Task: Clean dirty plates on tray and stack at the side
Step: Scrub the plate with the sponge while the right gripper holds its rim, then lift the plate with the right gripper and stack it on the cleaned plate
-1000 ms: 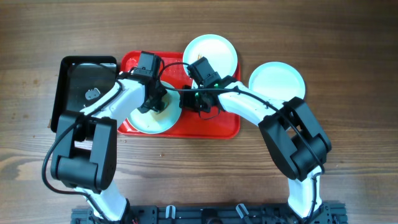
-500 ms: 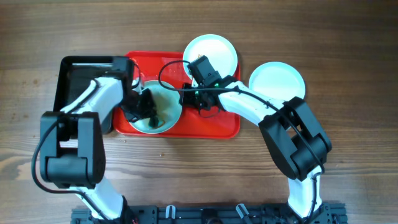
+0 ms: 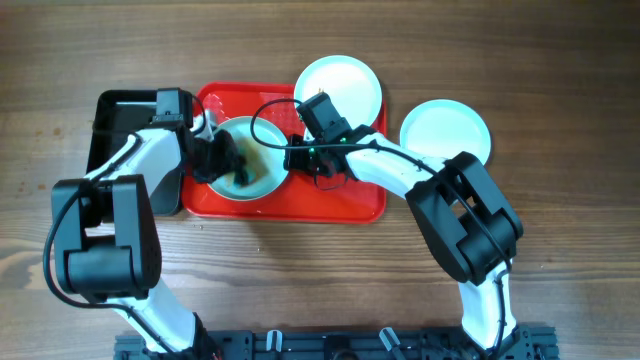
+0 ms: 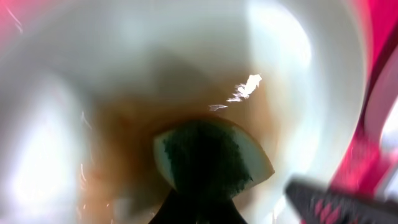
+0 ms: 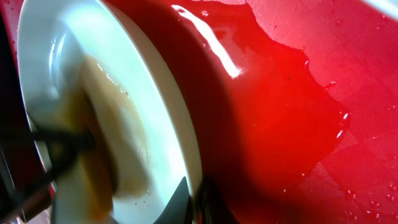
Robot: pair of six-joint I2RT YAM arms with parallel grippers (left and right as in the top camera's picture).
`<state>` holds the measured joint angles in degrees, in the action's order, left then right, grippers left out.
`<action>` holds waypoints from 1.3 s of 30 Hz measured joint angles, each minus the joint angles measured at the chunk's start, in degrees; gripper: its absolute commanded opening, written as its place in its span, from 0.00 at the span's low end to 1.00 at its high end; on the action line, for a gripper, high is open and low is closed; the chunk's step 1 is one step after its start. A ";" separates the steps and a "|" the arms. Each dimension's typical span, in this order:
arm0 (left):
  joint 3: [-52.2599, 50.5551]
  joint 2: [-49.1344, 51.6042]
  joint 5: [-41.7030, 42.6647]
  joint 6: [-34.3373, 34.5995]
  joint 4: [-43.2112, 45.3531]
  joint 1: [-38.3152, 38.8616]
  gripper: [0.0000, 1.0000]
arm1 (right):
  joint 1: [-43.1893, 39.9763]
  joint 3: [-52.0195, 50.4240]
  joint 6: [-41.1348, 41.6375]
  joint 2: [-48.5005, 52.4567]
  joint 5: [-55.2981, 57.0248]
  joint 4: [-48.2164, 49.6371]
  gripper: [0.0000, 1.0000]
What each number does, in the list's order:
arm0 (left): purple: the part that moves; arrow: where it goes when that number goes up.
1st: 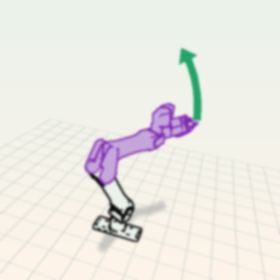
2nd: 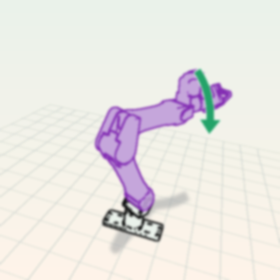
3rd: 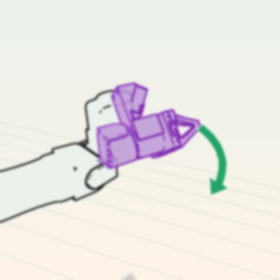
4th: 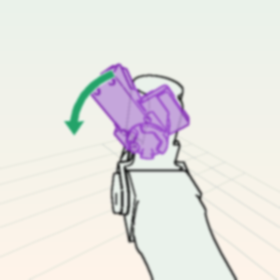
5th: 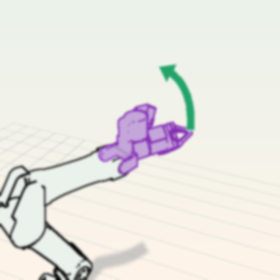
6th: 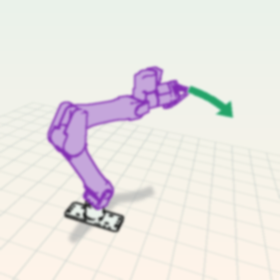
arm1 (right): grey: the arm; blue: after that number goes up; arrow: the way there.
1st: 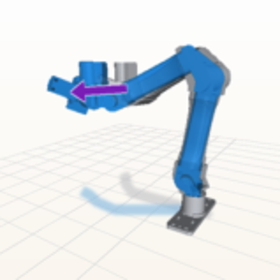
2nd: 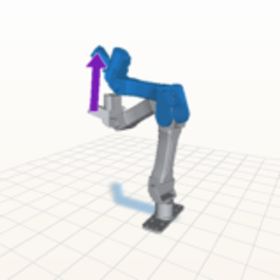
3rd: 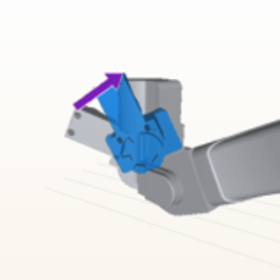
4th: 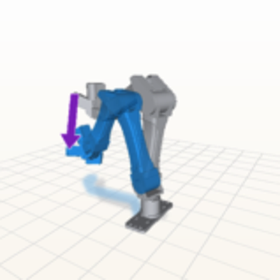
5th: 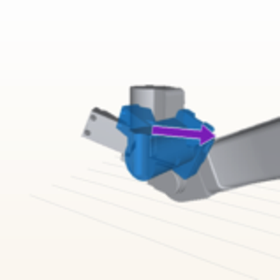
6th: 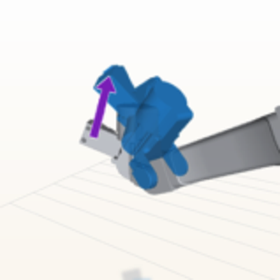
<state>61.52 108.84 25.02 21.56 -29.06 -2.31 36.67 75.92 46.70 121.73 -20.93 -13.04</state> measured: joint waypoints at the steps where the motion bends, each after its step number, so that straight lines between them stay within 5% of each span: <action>1: 0.24 -0.02 -2.05 1.75 0.81 0.00 0.04 | 0.00 0.00 0.04 0.00 0.00 0.00 0.04; 9: 6.23 0.07 -20.76 12.28 -10.54 1.07 0.04 | 0.66 0.00 0.20 0.13 -0.79 0.24 0.05; 19: 23.08 -0.59 -22.75 6.27 -30.40 1.20 0.04 | 0.48 0.00 0.20 0.13 -1.55 -0.59 0.05; 22: 26.18 -2.75 -22.14 3.76 -33.38 0.96 0.04 | 0.17 0.00 0.09 0.13 -1.84 -0.48 0.35; 23: 26.64 -3.76 -22.32 3.02 -33.57 0.72 0.04 | 0.15 0.07 0.28 0.13 -1.92 -0.37 0.36; 26: 26.99 -5.62 -25.57 1.75 -33.75 -0.37 0.04 | 0.26 0.76 0.09 0.11 -1.88 0.42 0.05; 39: 26.99 -5.66 -30.77 1.09 -33.33 -1.27 0.05 | -1.44 1.55 -7.19 -1.36 -0.72 -9.16 0.04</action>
<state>88.51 103.18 -5.76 22.65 -62.39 -3.57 35.22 77.47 39.51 120.38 -21.65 -22.20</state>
